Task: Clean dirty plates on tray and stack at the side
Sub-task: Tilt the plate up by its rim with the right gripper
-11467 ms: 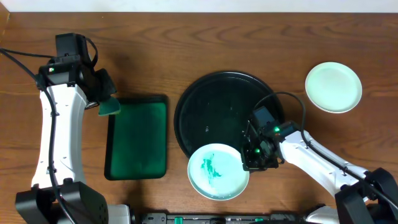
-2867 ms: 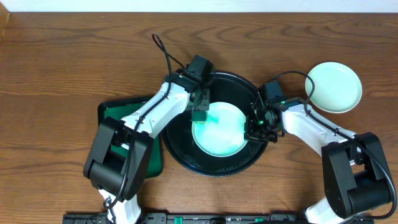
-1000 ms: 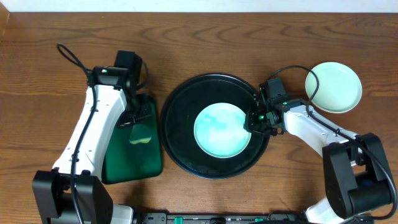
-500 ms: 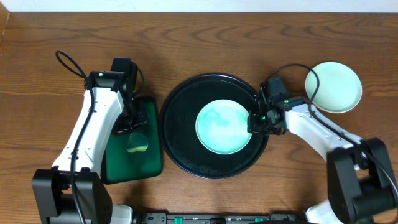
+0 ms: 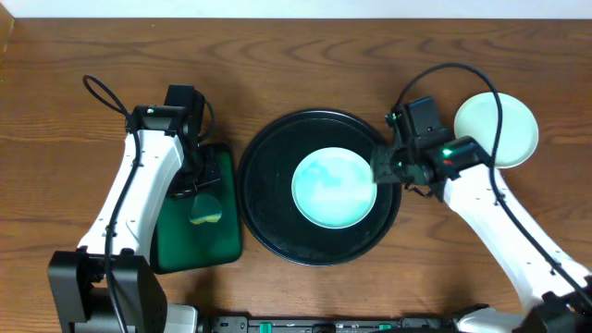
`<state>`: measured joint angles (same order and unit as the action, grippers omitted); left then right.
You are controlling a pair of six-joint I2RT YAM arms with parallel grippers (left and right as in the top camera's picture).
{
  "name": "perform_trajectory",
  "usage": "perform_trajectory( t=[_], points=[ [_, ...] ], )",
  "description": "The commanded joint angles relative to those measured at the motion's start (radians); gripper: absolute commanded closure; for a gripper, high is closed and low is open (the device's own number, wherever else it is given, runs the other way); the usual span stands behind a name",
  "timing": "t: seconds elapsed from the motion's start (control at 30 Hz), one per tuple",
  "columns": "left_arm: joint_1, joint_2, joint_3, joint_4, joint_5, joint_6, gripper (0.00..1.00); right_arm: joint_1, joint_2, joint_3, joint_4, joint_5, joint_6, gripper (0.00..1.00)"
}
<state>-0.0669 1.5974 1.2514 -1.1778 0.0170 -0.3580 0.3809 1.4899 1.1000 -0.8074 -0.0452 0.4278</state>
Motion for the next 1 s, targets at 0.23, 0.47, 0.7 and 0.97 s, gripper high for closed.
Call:
perform_trajectory(
  t=[0.23,0.47,0.7,0.97],
  points=[
    [0.005,0.010,-0.004,-0.010,-0.002,0.029,0.93,0.003,0.176,-0.083,0.039,-0.075,0.529,0.47],
    [0.005,0.010,-0.004,-0.011,-0.002,0.029,0.93,0.010,0.243,-0.083,0.108,-0.121,0.529,0.49],
    [0.005,0.010,-0.004,-0.011,-0.002,0.028,0.93,0.041,0.286,-0.083,0.154,-0.144,0.524,0.84],
    [0.005,0.010,-0.004,-0.011,0.002,0.028,0.93,0.049,0.291,-0.083,0.178,-0.114,0.397,0.43]
  ],
)
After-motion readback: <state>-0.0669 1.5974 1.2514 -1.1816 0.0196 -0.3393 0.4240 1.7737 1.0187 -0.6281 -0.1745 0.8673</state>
